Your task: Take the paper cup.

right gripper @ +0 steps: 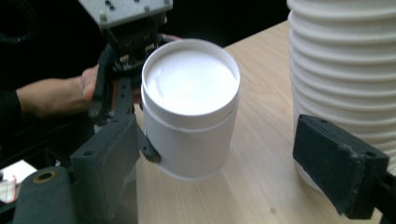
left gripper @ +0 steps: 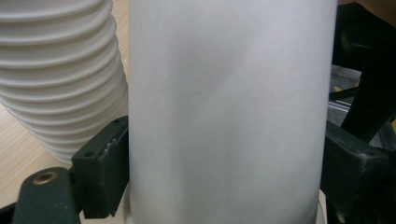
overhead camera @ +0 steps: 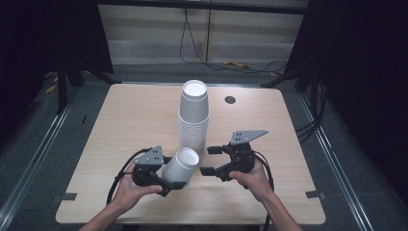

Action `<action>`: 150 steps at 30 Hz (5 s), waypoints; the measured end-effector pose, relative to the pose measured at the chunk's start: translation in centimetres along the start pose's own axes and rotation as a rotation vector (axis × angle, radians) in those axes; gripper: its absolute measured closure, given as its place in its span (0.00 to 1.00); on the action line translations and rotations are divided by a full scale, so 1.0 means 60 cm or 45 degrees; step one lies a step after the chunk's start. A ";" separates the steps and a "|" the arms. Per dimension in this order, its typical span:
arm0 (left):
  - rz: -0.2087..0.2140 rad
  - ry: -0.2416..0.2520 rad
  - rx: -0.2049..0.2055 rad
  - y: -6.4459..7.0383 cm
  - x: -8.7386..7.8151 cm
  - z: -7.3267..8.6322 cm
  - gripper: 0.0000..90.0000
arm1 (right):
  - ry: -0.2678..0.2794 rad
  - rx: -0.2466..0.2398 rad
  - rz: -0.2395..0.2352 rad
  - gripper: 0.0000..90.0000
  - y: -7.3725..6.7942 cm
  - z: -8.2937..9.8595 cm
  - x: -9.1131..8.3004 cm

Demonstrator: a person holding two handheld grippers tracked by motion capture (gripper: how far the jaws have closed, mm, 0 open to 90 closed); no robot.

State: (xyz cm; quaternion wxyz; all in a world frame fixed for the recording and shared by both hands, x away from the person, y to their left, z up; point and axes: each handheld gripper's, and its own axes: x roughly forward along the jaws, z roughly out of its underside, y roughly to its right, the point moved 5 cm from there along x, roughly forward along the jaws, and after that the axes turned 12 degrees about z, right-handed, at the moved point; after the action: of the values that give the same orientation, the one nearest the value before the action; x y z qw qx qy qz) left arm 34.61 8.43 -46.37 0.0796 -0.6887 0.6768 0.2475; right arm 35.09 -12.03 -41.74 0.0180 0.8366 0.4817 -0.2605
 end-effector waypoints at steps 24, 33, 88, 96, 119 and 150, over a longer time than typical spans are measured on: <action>-0.038 -0.302 0.044 0.001 0.009 0.001 0.17 | -0.299 -0.205 0.023 0.20 -0.017 0.030 0.028; -0.045 -0.350 0.077 -0.005 0.006 -0.016 0.17 | -0.383 -0.276 0.048 0.20 -0.023 0.024 0.032; 0.077 -0.718 0.252 0.035 0.086 0.005 0.17 | -0.718 -0.388 -0.075 0.18 -0.046 0.074 0.084; 0.065 -0.726 0.257 0.038 0.083 0.005 0.17 | -0.713 -0.361 -0.077 0.23 -0.048 0.076 0.083; 0.097 -0.542 0.288 0.033 0.064 -0.006 0.17 | -0.686 -0.402 -0.046 0.26 -0.046 0.075 0.080; 0.021 -0.066 0.191 0.016 -0.015 -0.033 0.18 | -0.489 -0.273 0.084 0.25 0.018 0.067 0.030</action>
State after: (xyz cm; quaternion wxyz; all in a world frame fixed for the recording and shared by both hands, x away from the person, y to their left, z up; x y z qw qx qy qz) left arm 34.15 8.31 -44.03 0.1463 -0.6686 0.6968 0.2146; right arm 35.02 -12.30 -46.28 0.2066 0.7803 0.4666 -0.3616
